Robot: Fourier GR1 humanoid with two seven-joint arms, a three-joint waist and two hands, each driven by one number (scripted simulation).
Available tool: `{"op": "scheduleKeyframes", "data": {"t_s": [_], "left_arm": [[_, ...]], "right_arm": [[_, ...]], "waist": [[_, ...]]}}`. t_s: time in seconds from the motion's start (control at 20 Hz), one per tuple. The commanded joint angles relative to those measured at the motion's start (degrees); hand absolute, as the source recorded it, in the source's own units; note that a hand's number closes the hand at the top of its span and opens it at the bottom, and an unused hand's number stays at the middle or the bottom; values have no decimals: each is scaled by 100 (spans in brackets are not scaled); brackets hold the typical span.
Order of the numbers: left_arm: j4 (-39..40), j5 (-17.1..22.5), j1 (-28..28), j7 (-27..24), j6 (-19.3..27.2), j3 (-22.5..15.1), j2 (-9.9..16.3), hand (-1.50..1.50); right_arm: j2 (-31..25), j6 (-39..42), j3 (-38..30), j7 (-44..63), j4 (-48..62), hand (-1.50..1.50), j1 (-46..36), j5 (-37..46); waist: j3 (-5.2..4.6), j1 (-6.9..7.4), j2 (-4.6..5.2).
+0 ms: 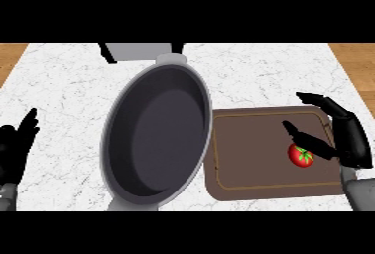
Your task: Pick the tomato from the tray and place it in the pot
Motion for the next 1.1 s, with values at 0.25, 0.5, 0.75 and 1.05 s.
{"op": "scheduleKeyframes", "data": {"t_s": [0.25, 0.5, 0.75, 1.05], "left_arm": [[103, -316, -404, 654, 156, -237, -334, 0], [-302, -252, -316, 970, 34, -152, -81, 0], [-322, -259, -64, 811, 64, -182, -250, 0], [-365, -284, -270, 947, -5, -227, -313, 0]], "right_arm": [[-561, -713, 52, 67, -2221, -150, 2098, 1130], [-1559, -183, 83, 2098, -2876, -150, 2118, 2074], [-2428, 1030, 65, 3471, -3695, -150, 2243, 2177], [-2959, 2658, 189, 4905, -4187, -150, 1869, 1297]], "waist": [[5, 110, 9], [-9, 141, -4], [-14, 216, 0], [-5, 299, 28]]}}
